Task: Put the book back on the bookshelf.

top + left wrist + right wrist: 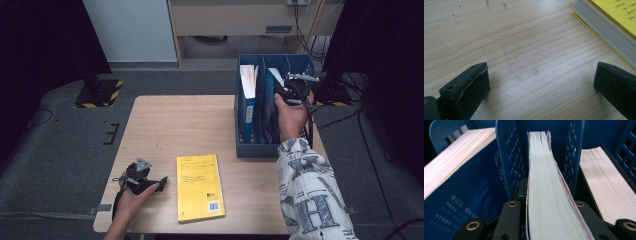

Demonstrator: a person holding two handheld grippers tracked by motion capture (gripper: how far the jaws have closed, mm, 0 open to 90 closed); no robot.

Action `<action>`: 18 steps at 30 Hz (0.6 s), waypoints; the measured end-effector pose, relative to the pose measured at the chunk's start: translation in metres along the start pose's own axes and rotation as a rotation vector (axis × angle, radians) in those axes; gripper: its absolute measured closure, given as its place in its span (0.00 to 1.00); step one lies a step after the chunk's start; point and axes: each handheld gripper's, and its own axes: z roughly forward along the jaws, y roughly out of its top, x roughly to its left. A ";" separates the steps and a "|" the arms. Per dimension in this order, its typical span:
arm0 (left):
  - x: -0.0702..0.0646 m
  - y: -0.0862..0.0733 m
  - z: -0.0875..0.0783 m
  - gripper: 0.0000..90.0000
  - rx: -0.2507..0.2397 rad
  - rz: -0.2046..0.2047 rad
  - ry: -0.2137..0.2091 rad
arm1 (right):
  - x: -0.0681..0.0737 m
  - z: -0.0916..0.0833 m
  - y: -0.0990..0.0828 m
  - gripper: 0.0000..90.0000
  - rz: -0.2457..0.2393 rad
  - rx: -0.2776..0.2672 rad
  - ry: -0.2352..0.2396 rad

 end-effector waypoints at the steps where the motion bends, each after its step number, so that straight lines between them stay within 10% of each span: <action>1: 0.000 0.000 0.000 0.00 0.000 0.000 0.000 | 0.000 -0.001 0.000 0.81 -0.006 0.005 0.000; 18: 0.000 0.000 0.000 0.00 0.000 0.004 -0.001 | 0.006 -0.016 -0.008 0.79 -0.050 0.056 0.024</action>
